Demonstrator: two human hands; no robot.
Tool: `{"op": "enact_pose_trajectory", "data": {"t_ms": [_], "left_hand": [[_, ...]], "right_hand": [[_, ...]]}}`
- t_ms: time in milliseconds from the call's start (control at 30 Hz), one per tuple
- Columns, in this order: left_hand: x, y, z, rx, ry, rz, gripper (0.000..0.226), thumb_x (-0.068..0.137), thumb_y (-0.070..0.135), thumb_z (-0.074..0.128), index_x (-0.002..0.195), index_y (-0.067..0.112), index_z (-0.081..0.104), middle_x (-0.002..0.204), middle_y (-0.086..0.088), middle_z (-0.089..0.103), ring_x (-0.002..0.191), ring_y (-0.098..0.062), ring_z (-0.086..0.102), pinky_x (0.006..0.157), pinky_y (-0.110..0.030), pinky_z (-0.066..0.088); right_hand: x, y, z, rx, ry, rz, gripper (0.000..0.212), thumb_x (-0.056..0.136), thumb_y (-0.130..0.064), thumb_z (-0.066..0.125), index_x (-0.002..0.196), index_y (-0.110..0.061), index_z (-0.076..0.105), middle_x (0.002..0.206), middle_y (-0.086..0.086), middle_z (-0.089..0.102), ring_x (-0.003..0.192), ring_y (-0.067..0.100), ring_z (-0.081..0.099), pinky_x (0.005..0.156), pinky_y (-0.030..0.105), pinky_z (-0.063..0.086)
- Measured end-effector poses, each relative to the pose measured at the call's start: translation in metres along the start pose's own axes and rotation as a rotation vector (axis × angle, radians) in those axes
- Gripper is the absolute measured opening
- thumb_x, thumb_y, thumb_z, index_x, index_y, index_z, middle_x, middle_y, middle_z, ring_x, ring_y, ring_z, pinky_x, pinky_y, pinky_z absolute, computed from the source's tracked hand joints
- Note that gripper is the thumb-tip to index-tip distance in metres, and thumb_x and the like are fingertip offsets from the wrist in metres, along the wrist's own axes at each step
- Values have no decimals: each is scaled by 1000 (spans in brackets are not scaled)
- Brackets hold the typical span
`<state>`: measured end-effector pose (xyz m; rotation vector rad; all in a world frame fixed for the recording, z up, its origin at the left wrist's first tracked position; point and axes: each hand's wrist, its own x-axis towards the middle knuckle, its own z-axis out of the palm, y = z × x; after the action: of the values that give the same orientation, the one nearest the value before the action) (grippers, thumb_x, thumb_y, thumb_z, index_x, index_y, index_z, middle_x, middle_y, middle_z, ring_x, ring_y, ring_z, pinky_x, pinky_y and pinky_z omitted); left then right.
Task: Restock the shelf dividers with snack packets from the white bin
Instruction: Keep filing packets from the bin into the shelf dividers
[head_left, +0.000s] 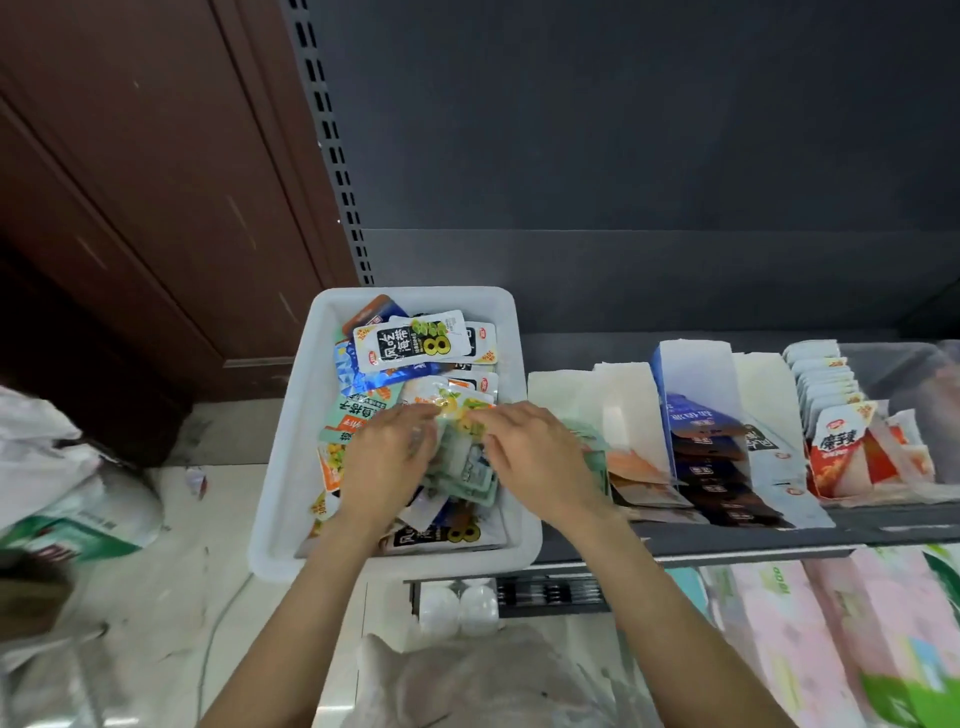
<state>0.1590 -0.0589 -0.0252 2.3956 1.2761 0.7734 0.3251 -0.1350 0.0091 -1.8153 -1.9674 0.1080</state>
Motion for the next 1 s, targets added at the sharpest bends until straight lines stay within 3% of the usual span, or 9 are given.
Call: {"op": "enact_pose_trajectory", "data": {"t_ms": [233, 333, 433, 533, 667, 733, 833, 900, 1000], "left_hand": [[-17, -53, -10, 126, -241, -280, 35, 92, 24, 54, 125, 13, 57, 124, -10, 59, 112, -30, 54, 90, -40, 45], [-22, -59, -12, 95, -256, -322, 37, 93, 24, 53, 129, 14, 54, 128, -9, 56, 116, -27, 51, 93, -37, 41], [-24, -58, -17, -39, -169, -325, 33, 94, 24, 53, 125, 16, 57, 126, -7, 59, 111, -22, 54, 90, -33, 45], [-24, -40, -31, -374, 119, -401, 27, 95, 23, 52, 121, 20, 59, 121, 5, 60, 104, 5, 53, 81, -12, 45], [-20, -8, -44, -721, 367, -534, 34, 92, 19, 58, 125, 24, 51, 121, 17, 50, 108, 15, 48, 78, -3, 42], [-14, 6, -45, -918, 283, -612, 25, 91, 19, 58, 115, 26, 56, 119, 10, 60, 106, 0, 58, 80, -18, 51], [-3, 23, -44, -1123, 51, -689, 11, 92, 17, 57, 99, 17, 65, 100, 0, 71, 92, -19, 66, 75, -32, 54], [4, 33, -42, -1066, -14, -610, 10, 90, 14, 59, 93, 19, 68, 92, 3, 73, 85, -18, 68, 70, -29, 55], [18, 49, -39, -810, -82, -319, 14, 87, 13, 63, 91, 25, 68, 87, 14, 72, 78, -4, 67, 71, -20, 52]], "right_hand": [[55, -27, 80, 29, -542, 77, 69, 93, -35, 55, 149, -13, 21, 154, 8, 24, 141, 25, 22, 114, 41, 23], [57, -29, 94, -25, -597, 61, 68, 91, -44, 54, 147, -17, 26, 148, 6, 37, 131, 24, 40, 101, 42, 43], [50, -34, 82, -124, -505, -19, 41, 96, -34, 49, 135, -21, 45, 118, 5, 62, 98, 21, 61, 76, 36, 54], [41, -36, 57, -125, -362, -3, 31, 99, -16, 43, 128, -21, 52, 93, 4, 67, 78, 20, 64, 68, 34, 54], [26, -33, 27, 561, -128, 439, 25, 99, -13, 45, 120, -9, 58, 106, 6, 67, 91, 18, 62, 80, 35, 52], [18, -31, 20, 971, -125, 653, 22, 96, -12, 50, 116, -10, 59, 111, 5, 67, 103, 23, 62, 89, 41, 50], [6, -30, 9, 1322, -160, 823, 22, 90, -4, 57, 111, -11, 58, 104, 5, 71, 92, 25, 65, 68, 34, 52], [0, -29, -1, 1361, -112, 800, 28, 87, 2, 59, 112, -11, 55, 102, 3, 70, 89, 18, 65, 62, 23, 51], [-7, -17, -25, 1072, 119, 645, 44, 86, -4, 65, 121, -24, 45, 111, -8, 63, 103, 10, 60, 76, 16, 51]]}}
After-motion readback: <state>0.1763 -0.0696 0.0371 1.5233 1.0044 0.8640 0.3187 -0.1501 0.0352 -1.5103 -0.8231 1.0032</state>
